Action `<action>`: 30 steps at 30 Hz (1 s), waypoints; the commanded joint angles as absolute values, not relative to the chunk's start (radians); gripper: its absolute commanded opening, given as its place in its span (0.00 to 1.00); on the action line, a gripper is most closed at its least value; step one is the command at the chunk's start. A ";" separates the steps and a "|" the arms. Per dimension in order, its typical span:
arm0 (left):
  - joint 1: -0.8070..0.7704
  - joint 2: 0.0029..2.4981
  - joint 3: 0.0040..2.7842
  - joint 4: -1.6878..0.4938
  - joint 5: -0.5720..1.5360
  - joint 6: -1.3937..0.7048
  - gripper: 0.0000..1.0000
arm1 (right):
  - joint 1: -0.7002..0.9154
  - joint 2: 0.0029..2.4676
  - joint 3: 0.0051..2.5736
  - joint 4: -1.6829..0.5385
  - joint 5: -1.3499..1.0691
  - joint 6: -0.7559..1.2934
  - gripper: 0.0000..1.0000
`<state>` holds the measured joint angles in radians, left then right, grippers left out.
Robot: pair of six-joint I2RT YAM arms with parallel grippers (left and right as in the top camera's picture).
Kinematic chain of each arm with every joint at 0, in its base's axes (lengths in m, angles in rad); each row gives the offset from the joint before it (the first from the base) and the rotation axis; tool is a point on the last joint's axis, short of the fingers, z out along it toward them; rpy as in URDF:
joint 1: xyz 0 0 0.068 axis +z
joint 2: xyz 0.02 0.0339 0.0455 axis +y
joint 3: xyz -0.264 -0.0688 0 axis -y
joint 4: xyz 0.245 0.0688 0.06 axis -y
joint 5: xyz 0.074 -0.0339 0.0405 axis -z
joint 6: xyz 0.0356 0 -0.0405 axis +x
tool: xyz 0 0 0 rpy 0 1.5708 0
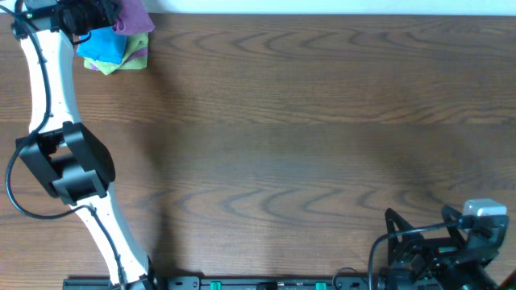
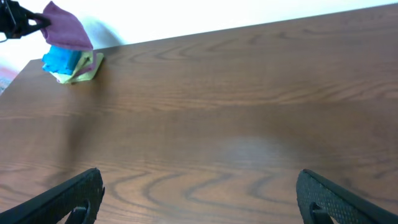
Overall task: Fold the cloth
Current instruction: 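Lower the purple cloth onto the top of the cloth stack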
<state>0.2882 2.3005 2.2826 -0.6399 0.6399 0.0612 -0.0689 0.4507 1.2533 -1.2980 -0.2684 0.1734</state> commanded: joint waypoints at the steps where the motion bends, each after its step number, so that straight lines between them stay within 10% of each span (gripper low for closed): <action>1: 0.316 2.304 2.305 -0.613 0.617 0.083 0.06 | -0.072 0.458 1.246 -1.302 -0.258 0.214 0.99; 30: 0.381 2.420 2.305 -0.581 0.558 0.083 0.06 | -0.072 0.458 1.246 -1.272 -0.266 0.356 0.99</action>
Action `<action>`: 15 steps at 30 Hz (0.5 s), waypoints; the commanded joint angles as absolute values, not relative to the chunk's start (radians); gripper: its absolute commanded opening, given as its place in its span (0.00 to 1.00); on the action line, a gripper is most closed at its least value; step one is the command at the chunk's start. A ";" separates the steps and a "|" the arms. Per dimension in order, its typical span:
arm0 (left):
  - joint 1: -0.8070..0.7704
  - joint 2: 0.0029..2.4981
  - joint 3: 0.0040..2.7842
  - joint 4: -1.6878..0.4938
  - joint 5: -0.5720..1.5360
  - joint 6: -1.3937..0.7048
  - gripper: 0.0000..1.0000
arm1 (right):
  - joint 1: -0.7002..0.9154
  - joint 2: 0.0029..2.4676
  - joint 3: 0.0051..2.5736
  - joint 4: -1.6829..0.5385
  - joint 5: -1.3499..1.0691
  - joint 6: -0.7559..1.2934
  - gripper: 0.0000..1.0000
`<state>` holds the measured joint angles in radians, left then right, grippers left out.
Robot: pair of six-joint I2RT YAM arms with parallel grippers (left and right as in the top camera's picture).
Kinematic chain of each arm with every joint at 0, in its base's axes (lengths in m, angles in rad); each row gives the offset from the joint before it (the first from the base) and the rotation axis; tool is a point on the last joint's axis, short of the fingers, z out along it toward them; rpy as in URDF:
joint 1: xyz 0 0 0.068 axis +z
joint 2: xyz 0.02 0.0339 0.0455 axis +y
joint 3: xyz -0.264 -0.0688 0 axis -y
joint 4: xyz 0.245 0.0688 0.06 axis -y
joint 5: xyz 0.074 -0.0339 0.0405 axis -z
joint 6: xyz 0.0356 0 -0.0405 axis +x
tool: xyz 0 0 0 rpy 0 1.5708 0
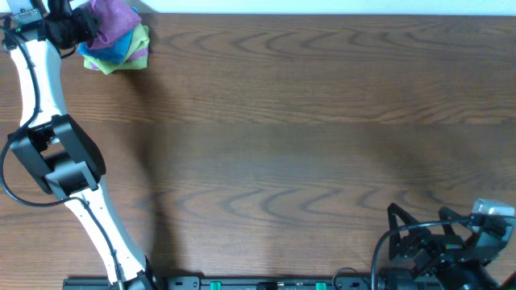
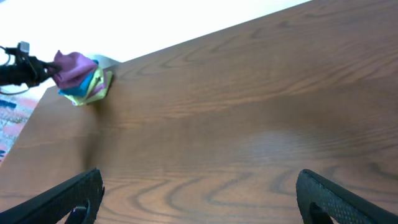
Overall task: Fold the cloth
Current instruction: 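Lower the purple cloth onto the top of the cloth stack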
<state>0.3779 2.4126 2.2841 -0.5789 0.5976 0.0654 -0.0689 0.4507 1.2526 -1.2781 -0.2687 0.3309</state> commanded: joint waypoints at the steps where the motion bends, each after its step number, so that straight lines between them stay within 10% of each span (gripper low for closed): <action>1: 0.381 2.420 2.305 -0.582 0.543 0.083 0.05 | -0.072 0.458 1.246 -1.272 -0.266 0.360 0.99; 7: 0.381 2.420 2.305 -0.604 0.433 0.083 0.09 | -0.072 0.458 1.246 -1.271 -0.270 0.363 0.99; 12: 0.381 2.420 2.305 -0.604 0.411 0.082 0.63 | -0.072 0.458 1.246 -1.271 -0.279 0.363 0.99; 15: 0.381 2.420 2.305 -0.602 0.406 0.082 0.68 | -0.072 0.458 1.246 -1.271 -0.286 0.363 0.99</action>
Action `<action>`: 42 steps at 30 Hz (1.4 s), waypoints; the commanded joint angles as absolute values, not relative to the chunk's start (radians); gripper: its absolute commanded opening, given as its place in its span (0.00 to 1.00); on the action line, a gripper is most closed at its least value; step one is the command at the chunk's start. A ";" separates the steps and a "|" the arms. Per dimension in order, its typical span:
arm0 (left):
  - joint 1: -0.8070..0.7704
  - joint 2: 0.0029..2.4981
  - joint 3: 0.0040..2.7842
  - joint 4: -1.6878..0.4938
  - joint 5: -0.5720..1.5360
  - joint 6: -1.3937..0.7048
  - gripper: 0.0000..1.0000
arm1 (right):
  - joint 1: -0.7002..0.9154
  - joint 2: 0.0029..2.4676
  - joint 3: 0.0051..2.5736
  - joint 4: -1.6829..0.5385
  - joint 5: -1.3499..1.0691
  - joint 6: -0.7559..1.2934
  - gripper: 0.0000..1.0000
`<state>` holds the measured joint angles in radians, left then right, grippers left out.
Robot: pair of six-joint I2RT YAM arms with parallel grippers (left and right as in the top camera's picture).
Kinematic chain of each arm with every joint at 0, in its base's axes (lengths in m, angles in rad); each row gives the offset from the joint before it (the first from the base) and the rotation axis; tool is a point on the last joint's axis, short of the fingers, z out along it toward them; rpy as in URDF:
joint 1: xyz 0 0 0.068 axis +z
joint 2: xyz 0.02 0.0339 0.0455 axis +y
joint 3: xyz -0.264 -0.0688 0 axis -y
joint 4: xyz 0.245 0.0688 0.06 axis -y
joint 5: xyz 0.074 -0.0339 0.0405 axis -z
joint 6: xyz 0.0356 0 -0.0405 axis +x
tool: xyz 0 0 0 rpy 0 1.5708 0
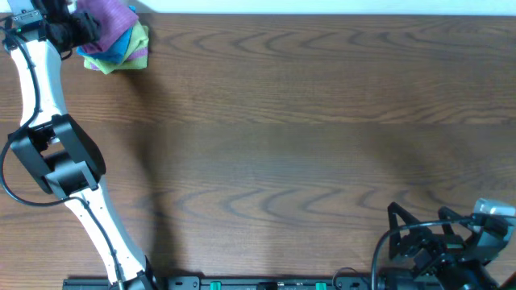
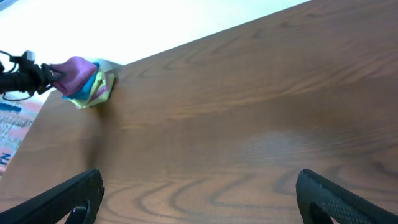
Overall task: Fold the cloth
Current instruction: 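Lower the purple cloth onto the top of the cloth stack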
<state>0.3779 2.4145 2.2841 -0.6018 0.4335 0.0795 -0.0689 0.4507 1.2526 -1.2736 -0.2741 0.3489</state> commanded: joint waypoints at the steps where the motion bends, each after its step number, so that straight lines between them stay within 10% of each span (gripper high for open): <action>1: 0.381 2.420 2.305 -0.601 0.400 0.081 0.74 | -0.072 0.458 1.246 -1.271 -0.289 0.363 0.99; 34: 0.462 2.415 2.320 -0.593 0.319 -0.003 0.76 | -0.072 0.458 1.246 -1.275 -0.319 0.367 0.99; 39: 0.462 2.361 2.348 -0.598 0.390 -0.007 0.34 | -0.072 0.458 1.246 -1.275 -0.319 0.366 0.99; 40: 0.461 2.337 2.357 -0.611 0.390 -0.006 0.12 | -0.072 0.458 1.246 -1.275 -0.319 0.366 0.99; 42: 0.458 2.308 2.363 -0.629 0.389 0.008 0.06 | -0.072 0.458 1.246 -1.275 -0.319 0.361 0.99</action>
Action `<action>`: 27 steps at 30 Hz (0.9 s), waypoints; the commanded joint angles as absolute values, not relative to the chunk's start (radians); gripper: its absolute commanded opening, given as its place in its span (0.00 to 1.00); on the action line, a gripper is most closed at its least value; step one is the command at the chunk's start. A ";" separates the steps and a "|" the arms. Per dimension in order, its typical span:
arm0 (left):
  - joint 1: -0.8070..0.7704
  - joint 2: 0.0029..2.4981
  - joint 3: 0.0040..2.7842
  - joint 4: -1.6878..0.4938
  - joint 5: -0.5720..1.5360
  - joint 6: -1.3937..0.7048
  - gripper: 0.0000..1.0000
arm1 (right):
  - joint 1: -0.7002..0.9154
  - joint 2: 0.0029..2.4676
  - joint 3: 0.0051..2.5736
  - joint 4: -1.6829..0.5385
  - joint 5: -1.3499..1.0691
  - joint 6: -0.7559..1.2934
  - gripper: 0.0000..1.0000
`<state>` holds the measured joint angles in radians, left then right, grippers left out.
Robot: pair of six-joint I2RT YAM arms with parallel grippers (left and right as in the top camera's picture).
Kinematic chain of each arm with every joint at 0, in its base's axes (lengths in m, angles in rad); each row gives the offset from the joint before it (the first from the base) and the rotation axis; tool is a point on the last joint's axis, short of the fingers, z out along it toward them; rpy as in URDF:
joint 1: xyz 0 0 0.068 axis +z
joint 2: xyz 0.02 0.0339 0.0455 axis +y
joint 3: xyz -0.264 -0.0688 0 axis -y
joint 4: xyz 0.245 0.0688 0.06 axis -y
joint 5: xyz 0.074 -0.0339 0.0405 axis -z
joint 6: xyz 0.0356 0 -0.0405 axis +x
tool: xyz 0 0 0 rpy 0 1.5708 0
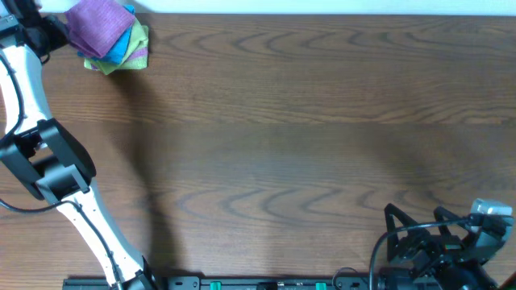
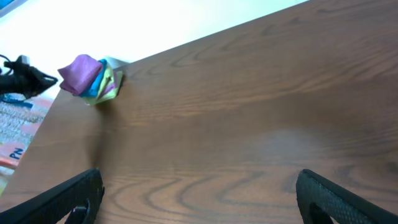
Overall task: Fold the cloth
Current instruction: 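Lower the purple cloth onto the top of the cloth stack, then press and straighten the purple cloth on the stack with the left gripper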
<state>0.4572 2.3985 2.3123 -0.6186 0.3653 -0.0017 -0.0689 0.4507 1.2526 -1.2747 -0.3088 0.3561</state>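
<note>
A folded purple cloth [image 1: 97,18] lies on top of a small stack of folded blue and green cloths [image 1: 127,50] at the table's far left corner; the right wrist view shows the purple cloth [image 2: 82,70] there too. My left gripper [image 1: 47,26] is just left of the stack, apart from the purple cloth, its fingers spread and empty, and shows small and dark as the left gripper [image 2: 42,76] from across the table. My right gripper [image 2: 199,208] is open over bare wood at the near right corner [image 1: 419,224], far from the cloths.
The brown wooden table [image 1: 282,145] stretches between the two arms. The left arm's white links [image 1: 32,89] run along the table's left edge. Beyond the far edge is a white surface [image 2: 155,25].
The left gripper has let go of the purple cloth and drawn back to the left. The purple cloth now lies flat on the stack. The right arm is still.
The left gripper first held the purple cloth raised above the stack at the far left corner. Then it held the cloth low on the stack, still gripped at both following moments. Now the cloth rests there free, with the gripper beside it. The right gripper stayed open at the near right.
</note>
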 commanded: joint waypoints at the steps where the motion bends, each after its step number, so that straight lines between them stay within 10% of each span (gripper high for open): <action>1: 0.455 2.296 2.363 -0.636 0.389 0.017 0.06 | -0.072 0.458 1.246 -1.274 -0.318 0.358 0.99; 12: 0.302 2.306 2.350 -0.632 0.402 0.093 0.06 | -0.072 0.458 1.246 -1.277 -0.321 0.336 0.99; 27: 0.409 2.497 2.350 -0.343 0.986 -0.320 0.06 | -0.072 0.458 1.246 -1.319 -0.321 0.335 0.99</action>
<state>0.3901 2.4397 2.3352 -0.3592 0.8421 -0.2123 -0.0689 0.4511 1.2522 -1.3220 -0.3180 0.3504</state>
